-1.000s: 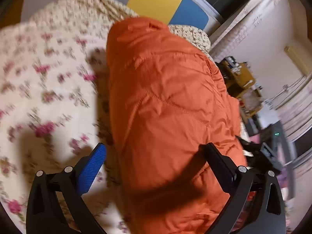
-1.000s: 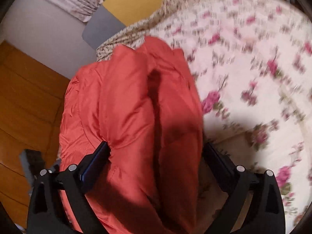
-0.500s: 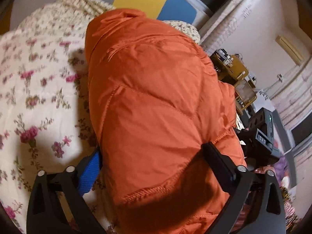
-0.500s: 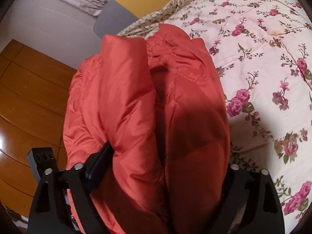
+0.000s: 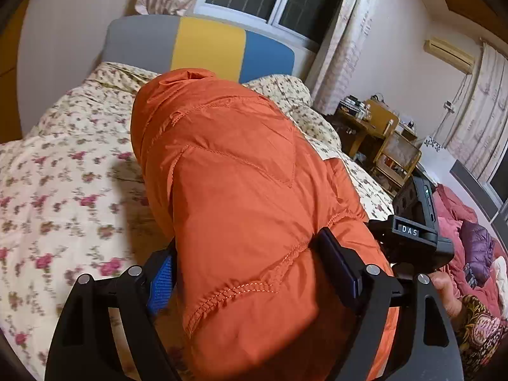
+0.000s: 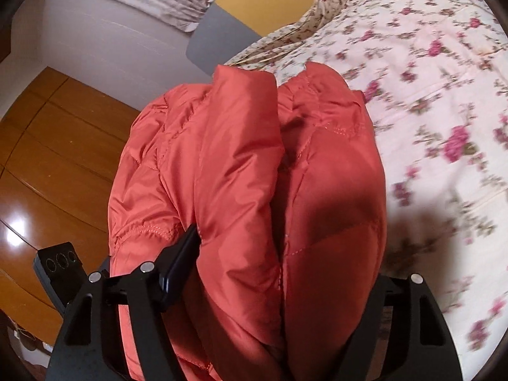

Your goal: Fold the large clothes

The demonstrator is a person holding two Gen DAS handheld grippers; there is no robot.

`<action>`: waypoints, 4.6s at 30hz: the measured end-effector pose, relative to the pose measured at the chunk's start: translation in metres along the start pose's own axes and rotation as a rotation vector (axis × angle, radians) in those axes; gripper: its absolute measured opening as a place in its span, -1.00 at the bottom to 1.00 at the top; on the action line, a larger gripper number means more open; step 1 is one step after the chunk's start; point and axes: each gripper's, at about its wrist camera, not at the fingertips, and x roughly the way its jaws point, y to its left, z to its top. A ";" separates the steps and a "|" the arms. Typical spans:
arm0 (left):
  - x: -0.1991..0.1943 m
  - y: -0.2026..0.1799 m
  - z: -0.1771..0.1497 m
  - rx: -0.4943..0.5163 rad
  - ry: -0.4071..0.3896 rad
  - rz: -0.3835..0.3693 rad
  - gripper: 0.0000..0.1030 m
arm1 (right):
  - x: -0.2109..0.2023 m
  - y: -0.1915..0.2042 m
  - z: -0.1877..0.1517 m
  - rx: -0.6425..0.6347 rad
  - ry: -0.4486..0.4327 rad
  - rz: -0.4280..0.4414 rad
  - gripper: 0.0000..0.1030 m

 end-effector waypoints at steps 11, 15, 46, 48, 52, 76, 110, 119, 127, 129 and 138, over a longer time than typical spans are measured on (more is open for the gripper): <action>-0.059 0.075 -0.015 -0.126 -0.086 0.094 0.58 | 0.081 0.084 -0.015 -0.155 0.057 -0.012 0.41; -0.076 0.109 -0.020 -0.171 -0.107 0.141 0.58 | 0.118 0.112 -0.024 -0.210 0.094 -0.016 0.41; -0.103 0.148 -0.070 -0.318 -0.106 0.386 0.93 | 0.114 0.132 -0.077 -0.296 -0.081 -0.323 0.77; -0.110 0.148 -0.067 -0.325 -0.110 0.384 0.93 | 0.095 0.139 -0.075 -0.300 -0.128 -0.330 0.77; -0.128 0.147 -0.052 -0.330 -0.181 0.397 0.93 | 0.073 0.163 -0.059 -0.325 -0.221 -0.302 0.77; 0.001 0.165 0.047 -0.143 0.014 0.653 0.93 | 0.213 0.157 0.000 -0.482 -0.097 -0.406 -0.01; -0.051 0.125 -0.019 -0.136 -0.116 0.615 0.94 | 0.164 0.161 -0.048 -0.516 -0.152 -0.413 0.84; -0.094 0.081 -0.058 -0.029 -0.093 0.654 0.94 | 0.095 0.152 -0.083 -0.377 -0.143 -0.391 0.96; -0.134 0.059 -0.076 -0.069 -0.114 0.724 0.94 | 0.043 0.177 -0.122 -0.430 -0.205 -0.417 0.96; -0.143 0.053 -0.080 -0.066 -0.124 0.722 0.94 | 0.033 0.182 -0.133 -0.448 -0.214 -0.404 0.96; -0.173 0.038 -0.093 -0.101 -0.162 0.688 0.94 | 0.013 0.203 -0.168 -0.566 -0.209 -0.399 0.96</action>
